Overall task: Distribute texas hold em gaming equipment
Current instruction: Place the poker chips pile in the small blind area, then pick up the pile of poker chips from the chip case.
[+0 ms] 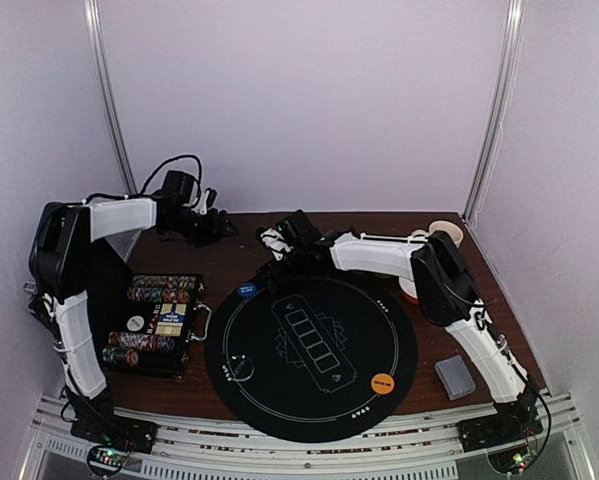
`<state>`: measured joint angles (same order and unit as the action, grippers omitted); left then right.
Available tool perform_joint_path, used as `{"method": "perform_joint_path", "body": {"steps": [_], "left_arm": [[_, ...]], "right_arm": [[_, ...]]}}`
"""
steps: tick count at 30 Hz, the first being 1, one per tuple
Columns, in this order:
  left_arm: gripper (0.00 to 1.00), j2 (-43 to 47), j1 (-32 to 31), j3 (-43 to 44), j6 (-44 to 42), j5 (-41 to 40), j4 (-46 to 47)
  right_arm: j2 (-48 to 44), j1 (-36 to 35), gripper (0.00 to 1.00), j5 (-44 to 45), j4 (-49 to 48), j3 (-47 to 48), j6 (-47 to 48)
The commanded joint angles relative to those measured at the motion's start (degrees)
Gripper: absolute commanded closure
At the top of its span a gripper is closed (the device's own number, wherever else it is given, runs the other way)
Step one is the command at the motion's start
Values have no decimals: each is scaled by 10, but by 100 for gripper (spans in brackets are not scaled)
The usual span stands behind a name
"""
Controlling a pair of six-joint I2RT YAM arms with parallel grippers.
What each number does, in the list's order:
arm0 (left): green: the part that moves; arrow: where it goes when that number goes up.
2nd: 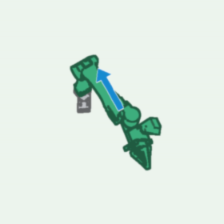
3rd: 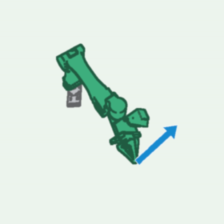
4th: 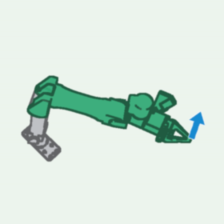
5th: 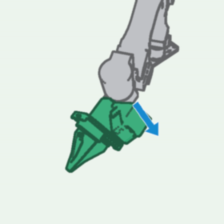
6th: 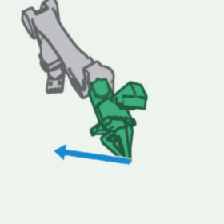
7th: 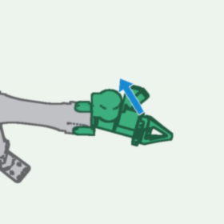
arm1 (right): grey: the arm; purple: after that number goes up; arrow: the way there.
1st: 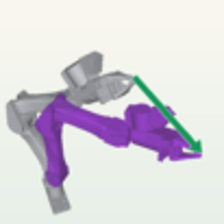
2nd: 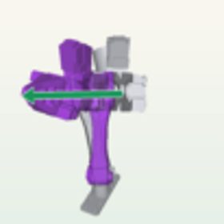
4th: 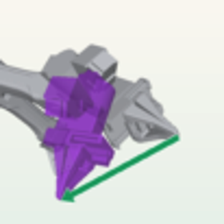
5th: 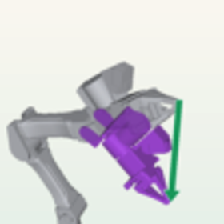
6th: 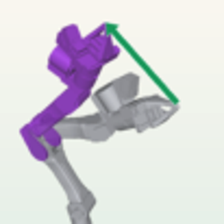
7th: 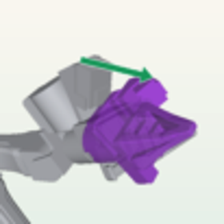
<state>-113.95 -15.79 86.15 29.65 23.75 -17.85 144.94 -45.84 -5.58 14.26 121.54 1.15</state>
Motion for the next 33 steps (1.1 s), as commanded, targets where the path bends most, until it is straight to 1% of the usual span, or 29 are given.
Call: {"method": "perform_joint_path", "body": {"steps": [1,4,6,9,11,15,18,20,22,25,27,28,30,33], "left_arm": [[31,81,4,7,-66,-84,-115],[31,158,5,-43,-70,-121,-163],[31,208,4,-101,-67,-144,-197],[32,290,3,-178,-54,-188,-258],[33,342,2,-213,-42,-211,-299],[38,417,2,-251,-18,-235,-390],[39,450,2,-272,-8,-254,-462],[38,463,1,-284,-1,-282,-489],[38,463,1,-291,8,-292,-492],[45,460,0,-317,16,-243,-450],[44,459,-4,-342,20,-212,-428],[42,460,-8,-352,24,-210,-423],[40,461,-23,-363,36,-231,-415],[39,452,-59,-365,54,-247,-401]], "right_arm": [[-90,1,0,-15,19,-5,15],[-133,-1,0,-35,26,-29,27],[-167,-2,0,-41,32,-46,34],[-228,-3,0,-40,35,-110,43],[-271,-3,0,-36,29,-158,50],[-363,-4,0,-44,-15,-275,55],[-408,-5,0,-55,-34,-340,59],[-430,-3,0,-53,-38,-375,63],[-448,-3,0,-45,-48,-410,65],[-462,-4,0,-42,-44,-440,67],[-469,-4,0,-41,-33,-450,71],[-472,-3,0,-38,-30,-456,76],[-478,-3,0,-30,-28,-469,84],[-478,-3,0,-24,-32,-480,89]]}}
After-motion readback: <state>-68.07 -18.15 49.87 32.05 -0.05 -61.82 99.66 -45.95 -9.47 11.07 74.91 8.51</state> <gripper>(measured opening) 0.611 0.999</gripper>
